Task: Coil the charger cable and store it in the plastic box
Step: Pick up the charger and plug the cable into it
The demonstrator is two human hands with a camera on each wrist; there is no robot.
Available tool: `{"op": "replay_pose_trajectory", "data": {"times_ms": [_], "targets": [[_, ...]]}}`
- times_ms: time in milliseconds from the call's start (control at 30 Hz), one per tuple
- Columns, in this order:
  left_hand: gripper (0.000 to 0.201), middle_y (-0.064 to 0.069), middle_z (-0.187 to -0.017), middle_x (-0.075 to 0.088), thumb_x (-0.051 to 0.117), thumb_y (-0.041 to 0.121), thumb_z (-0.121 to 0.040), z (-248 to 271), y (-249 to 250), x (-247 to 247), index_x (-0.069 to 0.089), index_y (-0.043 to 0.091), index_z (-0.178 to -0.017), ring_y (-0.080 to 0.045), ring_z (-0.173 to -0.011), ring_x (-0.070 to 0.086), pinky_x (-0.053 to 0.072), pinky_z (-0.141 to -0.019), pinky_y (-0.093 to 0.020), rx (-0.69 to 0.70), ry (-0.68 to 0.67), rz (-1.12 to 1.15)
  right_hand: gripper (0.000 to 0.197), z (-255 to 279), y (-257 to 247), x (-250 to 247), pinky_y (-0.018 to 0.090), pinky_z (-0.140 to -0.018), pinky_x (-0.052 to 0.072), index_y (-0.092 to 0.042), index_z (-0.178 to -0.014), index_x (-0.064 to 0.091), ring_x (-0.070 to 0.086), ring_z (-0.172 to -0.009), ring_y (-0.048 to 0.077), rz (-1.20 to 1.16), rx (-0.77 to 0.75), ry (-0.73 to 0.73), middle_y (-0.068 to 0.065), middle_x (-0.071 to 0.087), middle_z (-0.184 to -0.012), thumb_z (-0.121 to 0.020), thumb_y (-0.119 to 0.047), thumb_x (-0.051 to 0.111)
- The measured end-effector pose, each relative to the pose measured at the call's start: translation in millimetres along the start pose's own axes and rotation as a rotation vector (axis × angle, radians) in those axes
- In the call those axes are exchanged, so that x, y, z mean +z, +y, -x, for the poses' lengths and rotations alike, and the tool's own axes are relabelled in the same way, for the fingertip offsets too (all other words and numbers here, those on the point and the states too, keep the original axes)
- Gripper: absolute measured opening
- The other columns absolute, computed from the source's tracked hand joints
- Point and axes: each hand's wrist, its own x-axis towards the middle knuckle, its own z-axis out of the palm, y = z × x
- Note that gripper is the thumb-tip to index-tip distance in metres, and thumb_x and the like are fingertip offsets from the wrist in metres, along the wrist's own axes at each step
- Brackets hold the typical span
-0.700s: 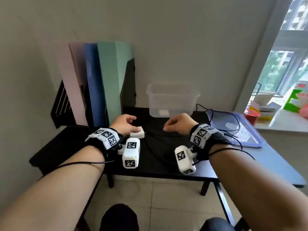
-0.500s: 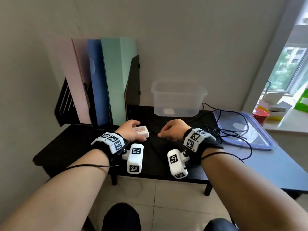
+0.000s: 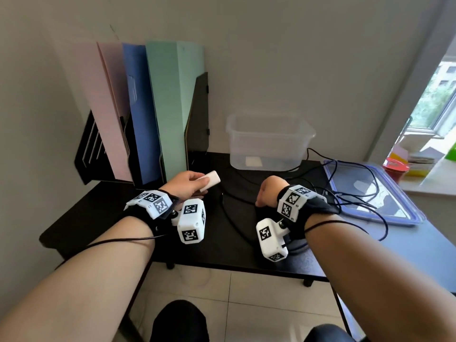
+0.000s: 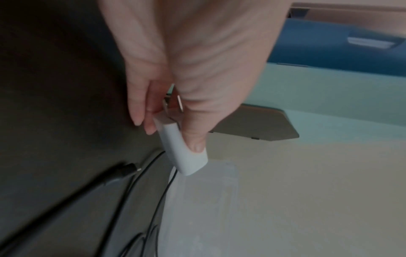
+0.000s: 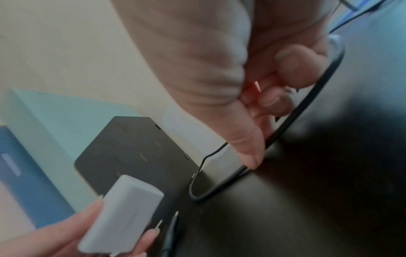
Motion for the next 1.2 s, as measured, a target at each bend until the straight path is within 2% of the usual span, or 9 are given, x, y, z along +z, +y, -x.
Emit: {"op": "replay_pose_trajectory", "data": {"times_ms": [233,333,467,600,700,800,900,1033,1200], "targets": [[0.03,-0.015,-0.083,0.059,0.043,0.027,-0.098,-11.0,3.5,-0.9,0.044,0.004,-0.117,-0.019,-0.069,0.061,0.056,-0.058,-0.024,-0.123,0.032,0.368,0.023,2.5,25.0,-16.8,0.028,-0.069,0.045,-0.007,-0.068,0.056,0.056,-0.08,0.026,0.14,0.076,-0.042,0.009,0.058,-0.086,-0.081,-0.022,0.065],[0.028,-0.018,-0.083,0.059,0.044,0.027,-0.098,-15.5,5.1,-1.5,0.043,0.003,-0.113,-0.022,-0.072,0.06,0.057,-0.055,-0.024,-0.134,0.029,0.404,0.025,8.2,19.3,-21.4,0.028,-0.066,0.048,-0.005,-0.082,0.064,0.058,-0.067,0.022,0.027,0.0,-0.052,0.007,0.059,-0.074,-0.075,-0.027,0.074],[0.027,-0.018,-0.083,0.06,0.046,0.026,-0.097,-16.5,3.7,-3.9,0.046,0.003,-0.111,-0.02,-0.068,0.062,0.057,-0.06,-0.025,-0.121,0.021,0.404,0.033,18.7,-19.9,-24.3,0.016,-0.037,0.038,-0.007,-0.072,0.061,0.044,-0.03,0.009,-0.29,-0.12,-0.149,0.003,0.056,-0.054,-0.075,-0.036,0.075],[0.028,-0.015,-0.086,0.062,0.052,0.028,-0.093,-16.5,1.6,-10.9,0.052,0.005,-0.107,-0.022,-0.079,0.06,0.05,-0.08,-0.029,-0.09,0.006,0.37,0.04,12.9,-53.7,-9.5,0.025,-0.05,0.048,-0.01,-0.063,0.057,0.053,-0.036,0.014,-0.312,-0.104,-0.213,0.0,0.059,-0.045,-0.064,-0.042,0.082],[0.02,-0.012,-0.079,0.067,0.055,0.029,-0.091,-13.3,3.1,-12.9,0.059,0.01,-0.092,-0.02,-0.078,0.06,0.05,-0.065,-0.021,-0.071,-0.012,0.376,0.032,8.1,-64.3,-2.7,0.035,-0.067,0.057,-0.014,-0.061,0.057,0.062,-0.054,0.021,-0.202,-0.109,-0.194,0.002,0.064,-0.054,-0.065,-0.035,0.081],[0.024,-0.006,-0.064,0.073,0.061,0.033,-0.087,-15.7,1.7,-10.7,0.061,0.009,-0.09,-0.022,-0.082,0.058,0.047,-0.067,-0.023,-0.091,-0.038,0.454,0.028,8.7,-59.8,-4.2,0.025,-0.05,0.047,-0.01,-0.052,0.057,0.052,-0.037,0.015,-0.245,-0.117,-0.204,0.0,0.058,-0.039,-0.073,-0.021,0.07],[0.029,-0.008,-0.068,0.073,0.066,0.036,-0.081,-20.1,1.6,-1.9,0.063,0.009,-0.091,-0.021,-0.078,0.06,0.048,-0.065,-0.023,-0.126,-0.055,0.607,0.02,8.3,-41.3,-4.6,0.021,-0.043,0.045,-0.007,-0.059,0.059,0.056,-0.044,0.016,-0.479,-0.063,-0.221,0.006,0.062,-0.055,-0.077,-0.016,0.063],[0.019,-0.006,-0.066,0.075,0.068,0.031,-0.082,-28.5,6.1,22.8,0.062,0.014,-0.087,-0.016,-0.061,0.071,0.05,-0.065,-0.024,-0.143,-0.027,0.882,0.016,7.9,-7.4,-6.5,0.03,-0.055,0.052,-0.005,-0.071,0.054,0.062,-0.051,0.018,-1.085,0.01,-0.19,0.012,0.061,-0.063,-0.086,-0.001,0.052],[0.023,-0.011,-0.075,0.075,0.064,0.031,-0.085,-42.7,12.2,53.4,0.057,0.01,-0.092,-0.023,-0.085,0.066,0.057,-0.063,-0.03,-0.152,-0.017,1.084,0.02,1.0,23.4,-7.0,0.017,-0.042,0.042,-0.008,-0.091,0.061,0.048,-0.044,0.01,-1.634,-0.024,-0.076,0.007,0.052,-0.065,-0.091,0.005,0.044]]}}
